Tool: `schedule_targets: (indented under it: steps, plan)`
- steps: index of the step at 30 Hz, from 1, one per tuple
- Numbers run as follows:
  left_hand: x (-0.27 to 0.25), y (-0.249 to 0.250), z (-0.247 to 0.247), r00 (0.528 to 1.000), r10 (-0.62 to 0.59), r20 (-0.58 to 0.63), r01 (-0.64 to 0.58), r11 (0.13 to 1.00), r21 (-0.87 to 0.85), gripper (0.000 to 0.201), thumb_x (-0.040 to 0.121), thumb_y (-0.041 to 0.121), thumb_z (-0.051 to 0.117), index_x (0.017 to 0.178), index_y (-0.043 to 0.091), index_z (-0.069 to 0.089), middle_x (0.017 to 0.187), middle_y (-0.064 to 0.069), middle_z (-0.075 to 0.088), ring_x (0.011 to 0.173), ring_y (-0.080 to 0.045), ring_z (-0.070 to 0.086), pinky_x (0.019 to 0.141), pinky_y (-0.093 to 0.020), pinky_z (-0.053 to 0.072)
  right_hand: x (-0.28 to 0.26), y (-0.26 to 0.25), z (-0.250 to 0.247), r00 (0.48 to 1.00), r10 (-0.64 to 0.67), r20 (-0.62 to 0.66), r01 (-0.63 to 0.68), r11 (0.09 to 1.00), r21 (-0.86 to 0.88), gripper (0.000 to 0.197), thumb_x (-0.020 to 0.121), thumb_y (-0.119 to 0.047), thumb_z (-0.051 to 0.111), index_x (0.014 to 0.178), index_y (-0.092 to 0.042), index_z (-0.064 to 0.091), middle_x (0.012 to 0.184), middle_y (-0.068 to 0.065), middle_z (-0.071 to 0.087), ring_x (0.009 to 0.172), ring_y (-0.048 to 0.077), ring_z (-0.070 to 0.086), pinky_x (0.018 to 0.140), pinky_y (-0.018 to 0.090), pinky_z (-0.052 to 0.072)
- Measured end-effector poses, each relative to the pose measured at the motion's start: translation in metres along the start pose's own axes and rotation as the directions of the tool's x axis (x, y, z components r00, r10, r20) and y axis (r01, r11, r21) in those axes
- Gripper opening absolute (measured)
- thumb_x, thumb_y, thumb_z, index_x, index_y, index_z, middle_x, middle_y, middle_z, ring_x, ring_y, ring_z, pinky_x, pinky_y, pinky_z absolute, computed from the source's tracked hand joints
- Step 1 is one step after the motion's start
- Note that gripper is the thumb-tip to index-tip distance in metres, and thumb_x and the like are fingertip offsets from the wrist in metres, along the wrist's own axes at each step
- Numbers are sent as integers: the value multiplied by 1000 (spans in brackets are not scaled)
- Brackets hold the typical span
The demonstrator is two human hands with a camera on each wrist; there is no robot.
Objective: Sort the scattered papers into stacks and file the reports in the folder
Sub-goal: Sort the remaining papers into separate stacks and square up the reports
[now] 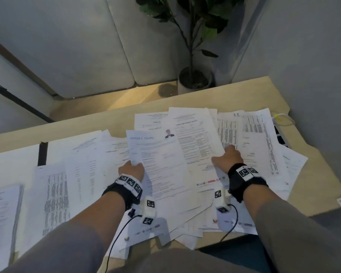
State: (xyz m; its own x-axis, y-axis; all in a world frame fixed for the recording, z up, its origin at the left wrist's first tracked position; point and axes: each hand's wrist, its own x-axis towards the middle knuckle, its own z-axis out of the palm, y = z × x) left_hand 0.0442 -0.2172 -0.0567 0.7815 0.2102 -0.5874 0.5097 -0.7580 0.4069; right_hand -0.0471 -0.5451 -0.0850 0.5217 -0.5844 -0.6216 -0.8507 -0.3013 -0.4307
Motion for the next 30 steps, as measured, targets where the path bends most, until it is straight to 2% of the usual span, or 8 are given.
schedule_targets:
  steps: [3, 8, 11, 13, 15, 17, 25, 30]
  plan:
    - [6, 2, 4, 1000, -5, 25, 4, 999, 34, 26, 98, 28, 47, 80, 12, 57, 88, -12, 64, 73, -29, 56, 69, -30, 42, -2, -19, 9, 998, 22, -55, -19, 998, 52, 78, 59, -54, 72, 121, -9, 59, 122, 13, 67, 106, 37, 67, 89, 48, 61]
    - [8, -3, 14, 993, -79, 82, 94, 977, -189, 25, 93, 11, 58, 82, 16, 36, 78, -8, 40, 69, -20, 34, 62, -32, 28, -14, -40, 21, 991, 109, -75, -97, 984, 150, 66, 86, -18, 75, 139, -3, 40, 135, 18, 54, 115, 40, 62, 82, 39, 53]
    - [6, -7, 25, 983, -136, 124, 170, 927, -334, 34, 98, 11, 52, 83, 23, 24, 76, -5, 37, 62, -21, 27, 54, -28, 27, -13, -42, 26, 995, 84, -48, -72, 975, 211, 52, 90, -6, 66, 136, -5, 42, 125, 16, 61, 98, 34, 62, 75, 35, 49]
    - [-1, -8, 27, 987, -158, 33, 161, 947, -279, 24, 91, 17, 69, 105, 9, 51, 100, -15, 60, 76, -26, 55, 66, -31, 48, -15, -39, 27, 999, 31, -25, -24, 967, 254, 31, 88, -6, 65, 118, -7, 58, 115, 14, 69, 91, 31, 64, 74, 34, 52]
    - [-10, -7, 26, 991, -131, -34, 126, 983, -135, 52, 83, 28, 77, 122, 10, 48, 122, -16, 58, 100, -35, 64, 87, -43, 56, -19, -37, 25, 999, -32, -2, 31, 960, 277, 9, 87, -10, 68, 96, -13, 68, 103, 10, 74, 92, 31, 70, 80, 37, 59]
    - [-16, -4, 25, 995, -95, -32, 95, 995, -2, 59, 79, 39, 81, 118, 17, 43, 123, -9, 45, 100, -38, 64, 89, -47, 57, -20, -31, 15, 997, -70, -22, 73, 946, 316, 6, 88, -14, 68, 89, -18, 71, 99, 9, 76, 94, 31, 72, 88, 42, 61]
    - [-17, 5, 34, 996, -63, 69, 45, 970, 238, 75, 78, 35, 82, 132, 14, 34, 135, -16, 32, 88, -35, 54, 71, -39, 47, -6, 24, -37, 986, -69, -149, 78, 996, 53, 27, 94, -11, 58, 120, -6, 64, 120, 19, 69, 95, 31, 58, 83, 33, 46]
    - [-12, 6, 36, 994, -52, 94, 20, 952, 306, 50, 89, 37, 69, 129, 13, 51, 139, -11, 51, 123, -33, 56, 100, -40, 49, -4, 45, -46, 976, 104, -192, -138, 976, -171, 45, 95, -18, 57, 138, -6, 53, 142, 24, 43, 128, 46, 44, 106, 52, 44]
